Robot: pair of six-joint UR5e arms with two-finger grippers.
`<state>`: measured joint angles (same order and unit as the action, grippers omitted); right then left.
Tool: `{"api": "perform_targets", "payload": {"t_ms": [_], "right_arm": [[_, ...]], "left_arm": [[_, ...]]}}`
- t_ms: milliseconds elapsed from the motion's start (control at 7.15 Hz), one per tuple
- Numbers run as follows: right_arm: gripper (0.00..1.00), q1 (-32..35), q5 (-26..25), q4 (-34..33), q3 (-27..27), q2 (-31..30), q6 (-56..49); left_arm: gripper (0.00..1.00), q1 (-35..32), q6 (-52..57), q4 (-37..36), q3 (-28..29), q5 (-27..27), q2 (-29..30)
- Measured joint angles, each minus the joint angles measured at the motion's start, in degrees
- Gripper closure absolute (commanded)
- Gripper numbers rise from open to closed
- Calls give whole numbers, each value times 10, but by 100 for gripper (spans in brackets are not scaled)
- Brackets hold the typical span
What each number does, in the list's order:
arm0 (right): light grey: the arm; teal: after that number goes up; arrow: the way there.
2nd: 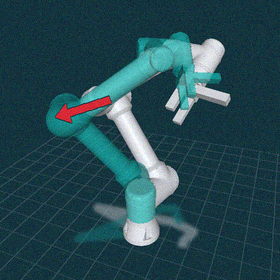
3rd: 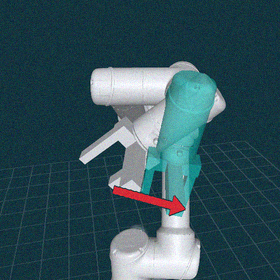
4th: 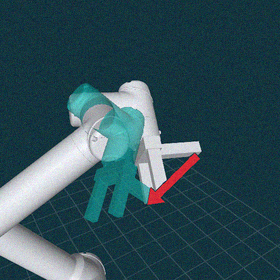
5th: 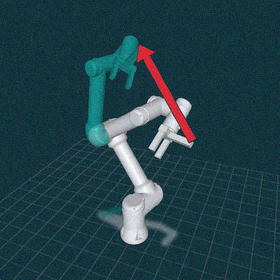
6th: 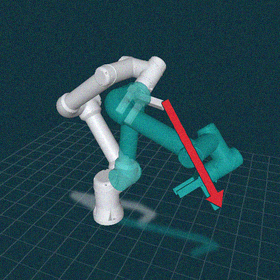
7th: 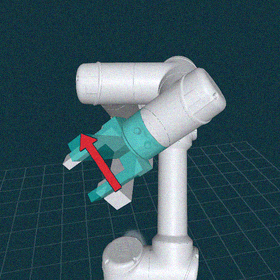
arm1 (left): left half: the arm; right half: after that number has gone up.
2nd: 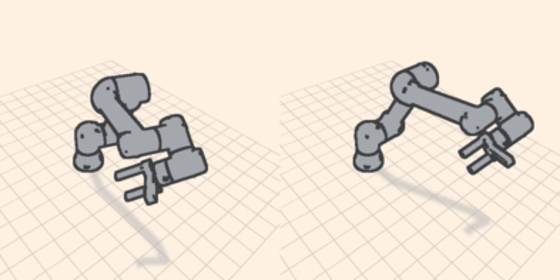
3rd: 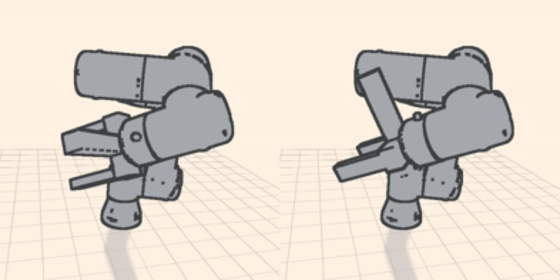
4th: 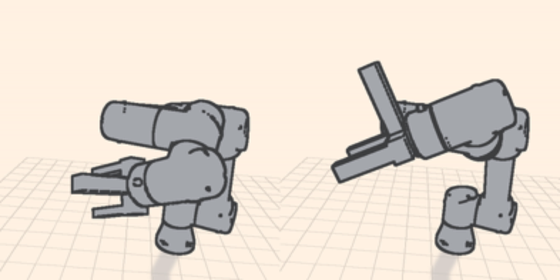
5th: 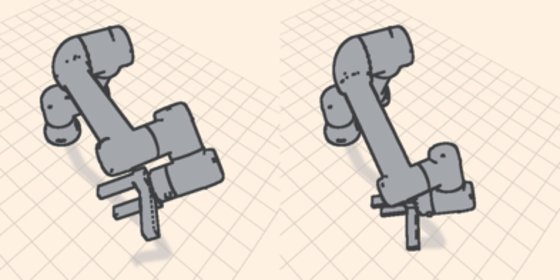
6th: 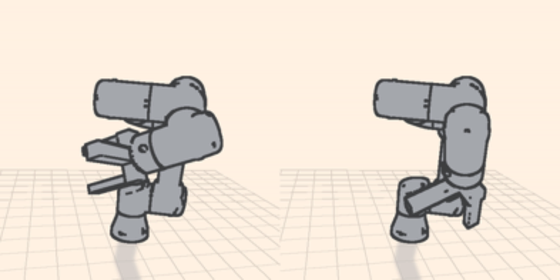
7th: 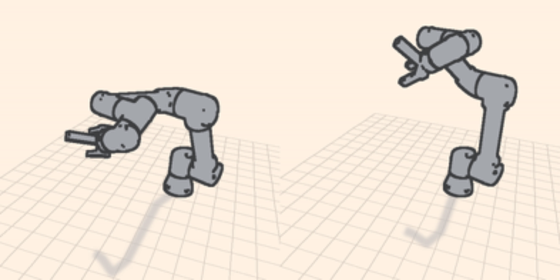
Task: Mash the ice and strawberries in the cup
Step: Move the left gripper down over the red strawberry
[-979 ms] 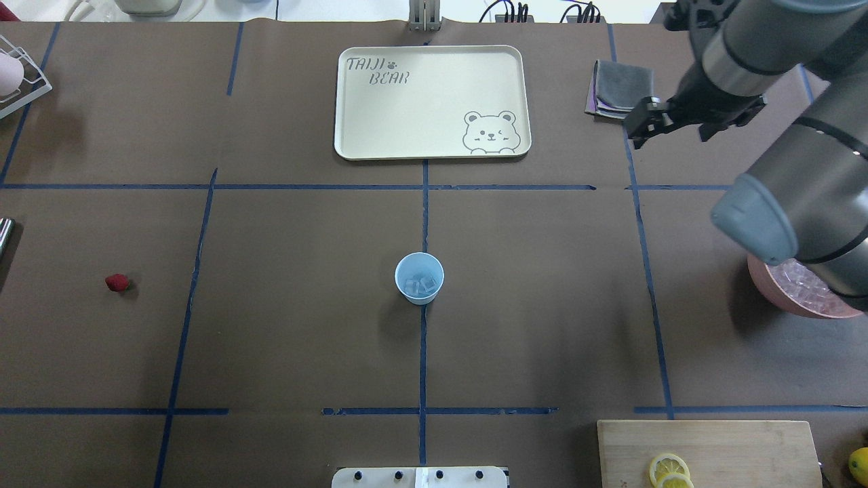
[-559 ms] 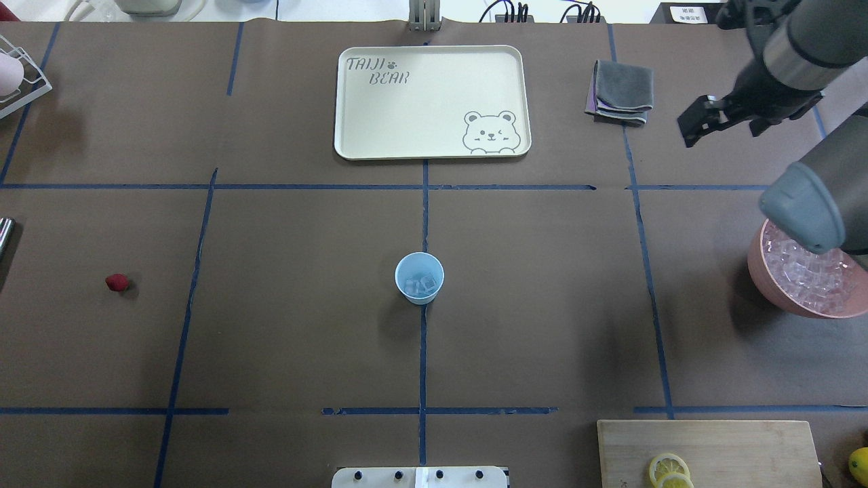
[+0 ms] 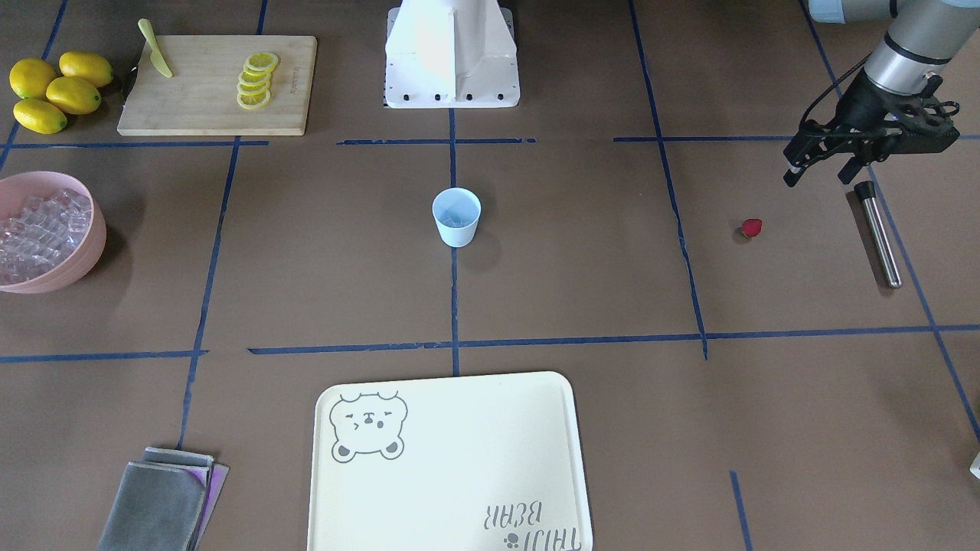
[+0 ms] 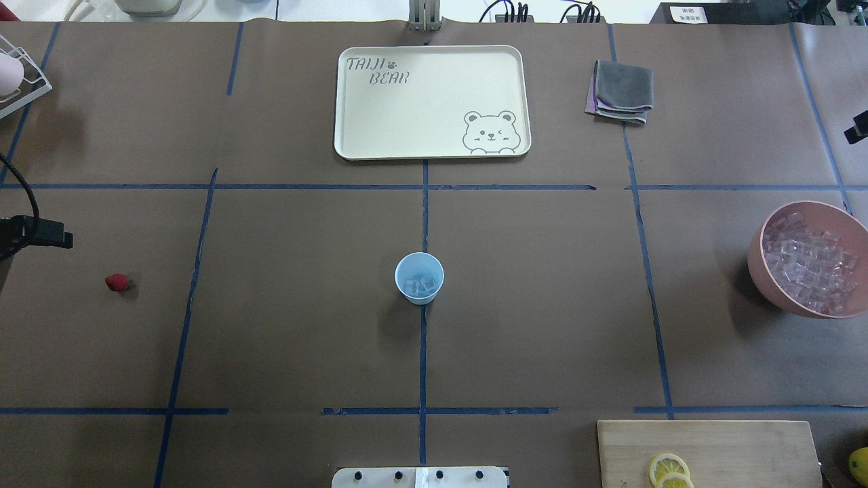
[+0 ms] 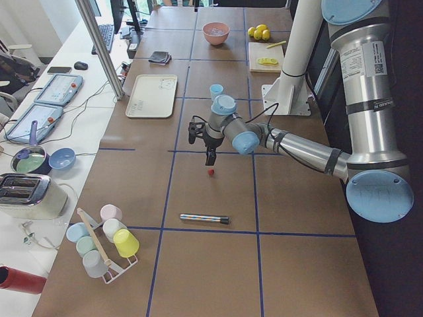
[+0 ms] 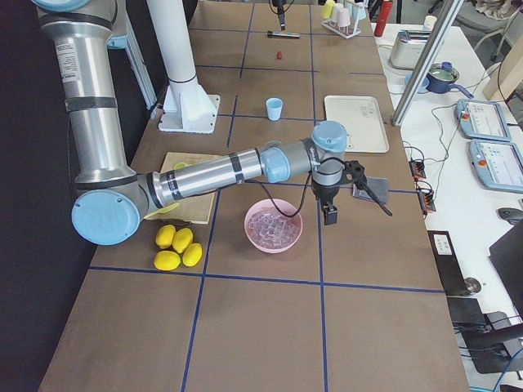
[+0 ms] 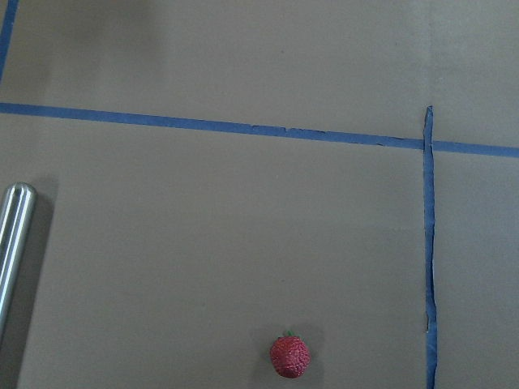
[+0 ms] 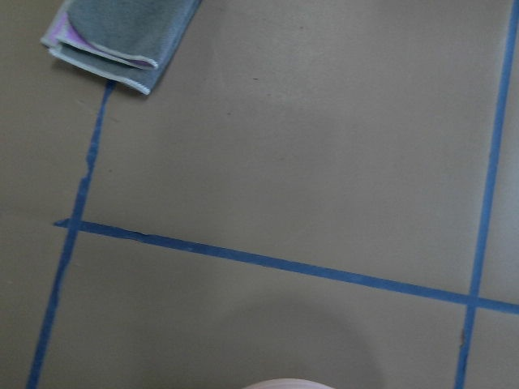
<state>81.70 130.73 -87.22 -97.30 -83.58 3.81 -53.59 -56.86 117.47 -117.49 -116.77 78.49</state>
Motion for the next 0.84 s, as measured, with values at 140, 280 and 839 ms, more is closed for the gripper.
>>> {"api": "perform_targets", "payload": {"t_ms": [140, 280, 839], "right_arm": [[1, 27, 16, 5, 20, -10, -40], [1, 48, 29, 7, 28, -22, -68], [1, 72, 49, 8, 31, -44, -92]], "left_arm": [[0, 16, -10, -1, 3, 10, 8], [0, 37, -23, -1, 9, 30, 16], [0, 110, -65, 63, 91, 102, 38]]}}
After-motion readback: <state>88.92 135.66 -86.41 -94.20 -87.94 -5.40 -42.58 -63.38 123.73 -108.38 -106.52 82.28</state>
